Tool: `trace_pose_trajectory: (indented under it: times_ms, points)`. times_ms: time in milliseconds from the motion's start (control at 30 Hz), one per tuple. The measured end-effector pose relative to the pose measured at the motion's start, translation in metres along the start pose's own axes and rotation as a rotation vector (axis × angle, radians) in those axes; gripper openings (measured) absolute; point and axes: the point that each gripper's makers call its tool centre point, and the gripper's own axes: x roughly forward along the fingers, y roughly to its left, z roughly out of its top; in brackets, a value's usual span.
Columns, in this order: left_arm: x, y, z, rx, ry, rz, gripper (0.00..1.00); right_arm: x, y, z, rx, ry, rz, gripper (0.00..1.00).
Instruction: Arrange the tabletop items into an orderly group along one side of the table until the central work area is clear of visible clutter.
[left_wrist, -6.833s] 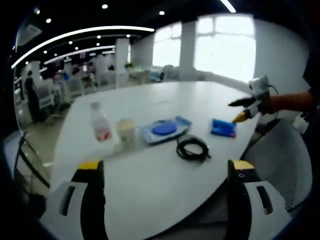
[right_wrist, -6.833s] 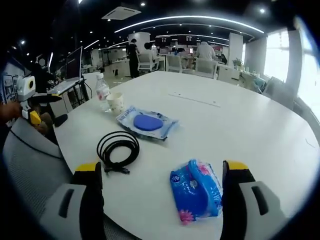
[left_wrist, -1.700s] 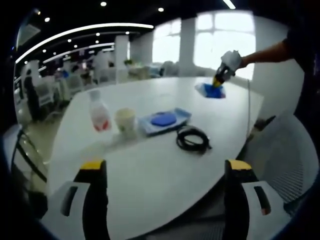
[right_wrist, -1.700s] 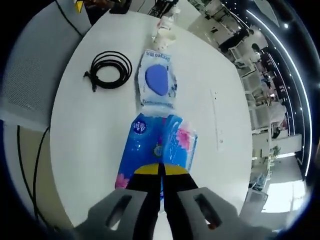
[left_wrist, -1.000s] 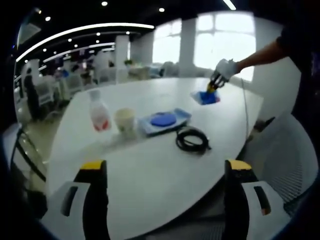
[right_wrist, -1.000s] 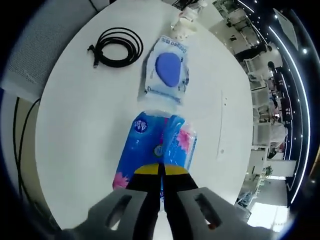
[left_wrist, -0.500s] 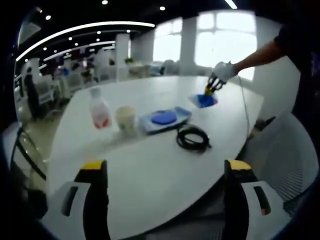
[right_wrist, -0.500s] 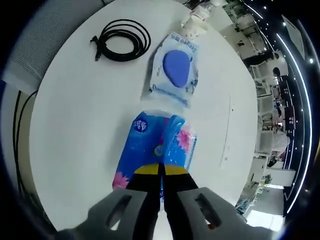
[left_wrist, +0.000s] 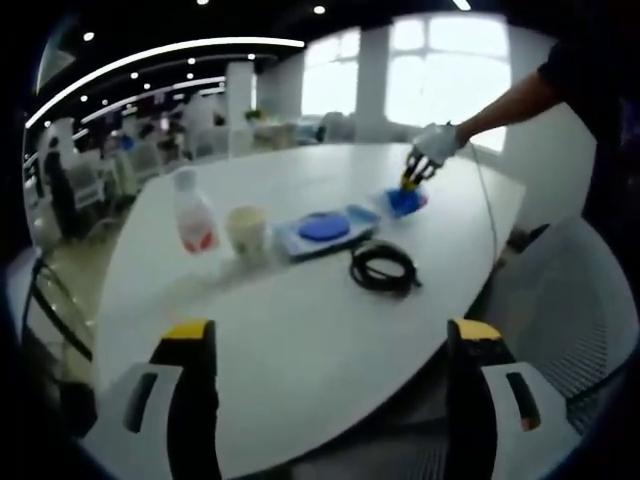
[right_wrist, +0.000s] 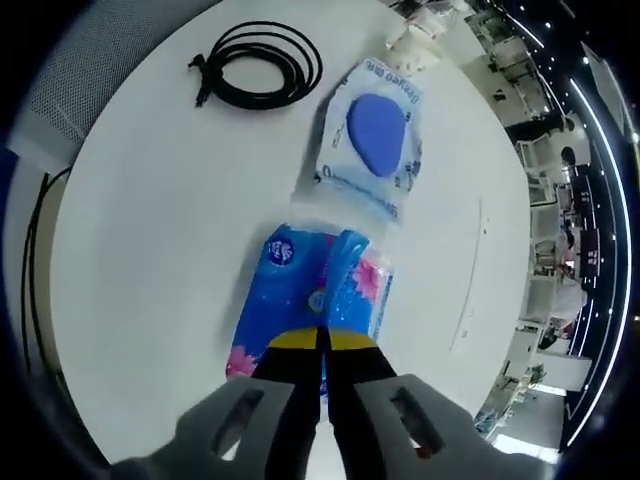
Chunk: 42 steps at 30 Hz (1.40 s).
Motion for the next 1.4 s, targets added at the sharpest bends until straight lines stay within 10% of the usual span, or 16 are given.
trace_pose_trajectory:
  times_ms: [1400]
  points:
    - [0.001,0.001,-0.007,-0.001,0.042,0.003,0.90,0.022,-0.007,-0.005,0.083,0.019,0.022,0.00]
